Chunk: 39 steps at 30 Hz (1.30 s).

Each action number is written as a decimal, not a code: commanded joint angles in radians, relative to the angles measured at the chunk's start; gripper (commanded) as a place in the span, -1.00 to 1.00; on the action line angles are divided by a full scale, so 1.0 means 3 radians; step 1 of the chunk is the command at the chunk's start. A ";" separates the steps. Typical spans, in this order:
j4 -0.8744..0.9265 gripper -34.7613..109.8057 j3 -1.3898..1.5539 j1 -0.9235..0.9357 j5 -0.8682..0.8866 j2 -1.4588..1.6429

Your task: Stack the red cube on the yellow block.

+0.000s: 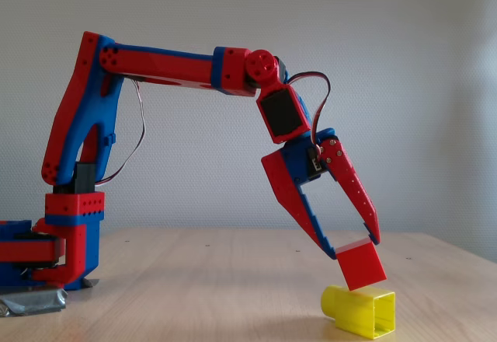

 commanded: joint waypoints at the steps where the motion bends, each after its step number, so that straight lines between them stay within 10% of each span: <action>1: -0.0051 -0.52 -0.0082 -0.0077 -0.0010 0.0297; 31: -0.0184 -0.51 0.0092 0.0087 -0.0041 0.0240; 39: -0.0164 -0.16 0.0184 0.0046 -0.0077 0.0332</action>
